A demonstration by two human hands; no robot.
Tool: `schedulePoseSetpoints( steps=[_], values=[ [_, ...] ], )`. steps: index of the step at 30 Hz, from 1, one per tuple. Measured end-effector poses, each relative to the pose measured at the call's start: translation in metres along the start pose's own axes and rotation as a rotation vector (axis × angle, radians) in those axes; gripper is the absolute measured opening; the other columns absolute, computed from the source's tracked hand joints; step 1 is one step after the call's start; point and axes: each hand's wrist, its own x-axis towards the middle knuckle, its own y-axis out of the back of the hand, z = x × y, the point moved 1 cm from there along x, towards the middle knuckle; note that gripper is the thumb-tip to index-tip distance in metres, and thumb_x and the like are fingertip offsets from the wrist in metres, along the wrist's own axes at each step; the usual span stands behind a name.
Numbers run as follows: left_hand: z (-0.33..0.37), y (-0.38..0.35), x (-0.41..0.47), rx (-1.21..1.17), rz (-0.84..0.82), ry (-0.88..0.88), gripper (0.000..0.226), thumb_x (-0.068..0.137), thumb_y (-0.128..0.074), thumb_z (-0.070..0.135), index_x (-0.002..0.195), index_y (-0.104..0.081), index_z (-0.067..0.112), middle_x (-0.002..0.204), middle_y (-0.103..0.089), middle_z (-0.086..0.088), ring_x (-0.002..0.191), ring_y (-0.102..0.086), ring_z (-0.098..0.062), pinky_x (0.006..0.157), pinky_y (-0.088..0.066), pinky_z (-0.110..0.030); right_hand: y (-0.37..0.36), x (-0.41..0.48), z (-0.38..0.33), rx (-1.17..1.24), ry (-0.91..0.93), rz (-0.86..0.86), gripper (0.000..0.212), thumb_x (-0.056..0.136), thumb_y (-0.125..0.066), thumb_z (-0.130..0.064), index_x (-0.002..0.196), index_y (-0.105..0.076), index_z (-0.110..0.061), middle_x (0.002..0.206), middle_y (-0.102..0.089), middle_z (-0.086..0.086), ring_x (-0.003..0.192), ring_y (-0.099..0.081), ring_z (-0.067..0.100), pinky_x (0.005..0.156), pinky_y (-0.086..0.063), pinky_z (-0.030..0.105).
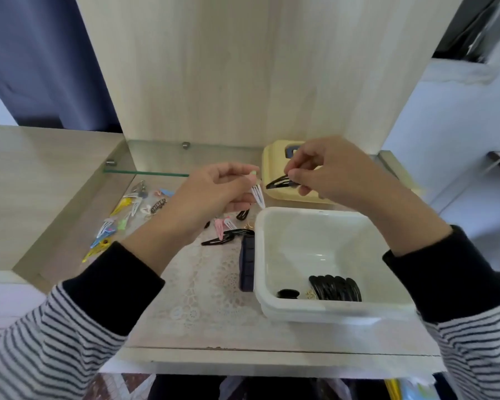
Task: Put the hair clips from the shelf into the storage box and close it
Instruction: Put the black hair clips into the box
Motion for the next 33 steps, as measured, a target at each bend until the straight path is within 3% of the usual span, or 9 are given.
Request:
schedulePoseSetpoints(
  steps=[10,18,21,24,29,33],
  values=[
    [-0.004,-0.06,0.022,0.227,-0.266,0.097,0.012,0.088,-0.066,0.01,0.099,-0.067,0.008,0.086,-0.068,-0.008,0.076,-0.07,-0.012,0.075,-0.058,-0.021,0.036,-0.012,0.052,-0.165,-0.13,-0.28,0.023,0.087,-0.053,-0.008,0.086,-0.071,-0.023,0.077,-0.072,0.0,0.082,-0.068,0.023,0.074,-0.055,0.033],
    [-0.021,-0.082,0.033,0.67,-0.447,0.151,0.007,0.086,-0.069,0.023,0.091,-0.068,0.019,0.084,-0.073,-0.002,0.081,-0.072,-0.013,0.081,-0.059,-0.031,0.033,-0.015,0.082,-0.285,-0.142,-0.563,0.02,0.089,-0.056,-0.013,0.09,-0.07,-0.027,0.079,-0.071,-0.007,0.065,-0.061,0.002,0.065,-0.052,0.017],
    [-0.029,-0.09,0.036,0.834,-0.499,0.151,0.004,0.085,-0.068,0.027,0.088,-0.067,0.024,0.077,-0.073,0.006,0.074,-0.071,-0.007,0.08,-0.059,-0.033,0.026,-0.014,0.085,-0.372,-0.116,-0.669,0.023,0.089,-0.054,-0.013,0.091,-0.071,-0.028,0.081,-0.07,-0.007,0.063,-0.059,0.002,0.064,-0.049,0.016],
    [-0.034,-0.098,0.039,0.95,-0.531,0.151,0.002,0.086,-0.066,0.028,0.086,-0.066,0.026,0.073,-0.071,0.011,0.066,-0.065,-0.001,0.073,-0.057,-0.026,0.017,-0.013,0.089,-0.463,-0.096,-0.749,0.026,0.088,-0.052,-0.012,0.089,-0.071,-0.029,0.085,-0.07,-0.005,0.066,-0.058,0.006,0.067,-0.048,0.021],
    [-0.04,-0.103,0.043,1.182,-0.567,0.09,0.004,0.087,-0.063,0.028,0.087,-0.063,0.032,0.078,-0.063,0.018,0.083,-0.058,-0.004,0.063,-0.042,-0.016,0.002,-0.012,0.097,-0.516,-0.106,-0.869,0.029,0.088,-0.048,-0.007,0.092,-0.071,-0.024,0.09,-0.071,0.0,0.088,-0.065,0.014,0.072,-0.048,0.024],
    [-0.046,-0.103,0.044,1.306,-0.571,0.018,0.01,0.089,-0.056,0.024,0.087,-0.06,0.033,0.078,-0.058,0.018,0.084,-0.054,-0.006,0.065,-0.04,-0.02,-0.008,-0.012,0.1,-0.482,-0.114,-0.941,0.03,0.089,-0.044,-0.002,0.093,-0.067,-0.02,0.09,-0.07,0.003,0.086,-0.067,0.015,0.075,-0.049,0.025]
  ],
)
